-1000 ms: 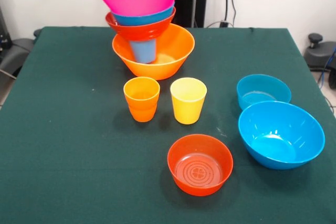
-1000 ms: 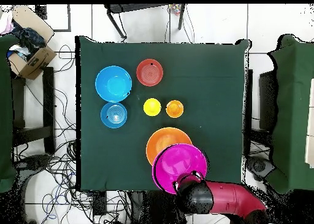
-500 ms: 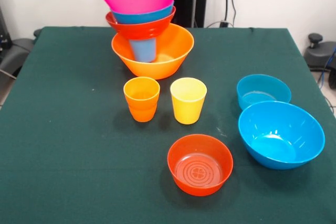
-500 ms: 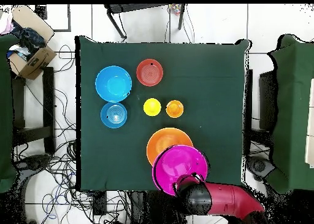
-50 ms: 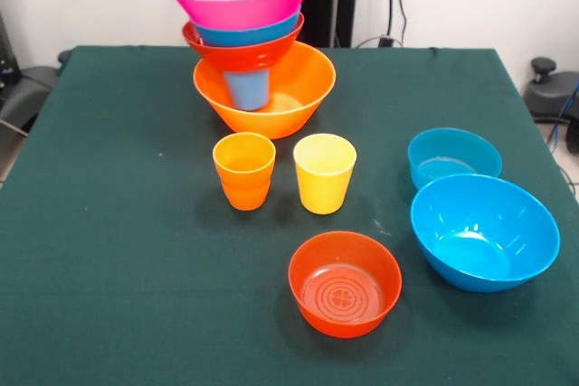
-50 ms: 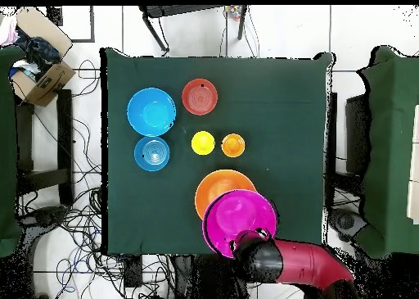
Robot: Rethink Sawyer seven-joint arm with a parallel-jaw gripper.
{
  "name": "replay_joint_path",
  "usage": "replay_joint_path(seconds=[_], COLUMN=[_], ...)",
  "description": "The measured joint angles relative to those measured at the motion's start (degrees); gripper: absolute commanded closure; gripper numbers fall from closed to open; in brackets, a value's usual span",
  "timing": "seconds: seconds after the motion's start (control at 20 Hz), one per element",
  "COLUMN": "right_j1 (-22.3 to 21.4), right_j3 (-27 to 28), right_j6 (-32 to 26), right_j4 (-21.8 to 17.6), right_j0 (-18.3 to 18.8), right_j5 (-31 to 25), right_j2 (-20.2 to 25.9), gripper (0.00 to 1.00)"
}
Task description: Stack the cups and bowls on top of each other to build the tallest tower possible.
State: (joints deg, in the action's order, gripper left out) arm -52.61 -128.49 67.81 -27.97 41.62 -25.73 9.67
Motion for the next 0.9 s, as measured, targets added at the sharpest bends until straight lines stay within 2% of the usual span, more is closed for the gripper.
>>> replay_joint_path(seconds=[0.45, 0.9], right_j1=[-2.12, -2.78], right_j3=[1.03, 2.29], right_j6=[0.0, 0.0], right_j4=[1.74, 1.83], right_j0=[-0.35, -0.58], right_j5=[-5.08, -6.09], right_j2=[1.51, 2.27], gripper=[0.0, 0.0])
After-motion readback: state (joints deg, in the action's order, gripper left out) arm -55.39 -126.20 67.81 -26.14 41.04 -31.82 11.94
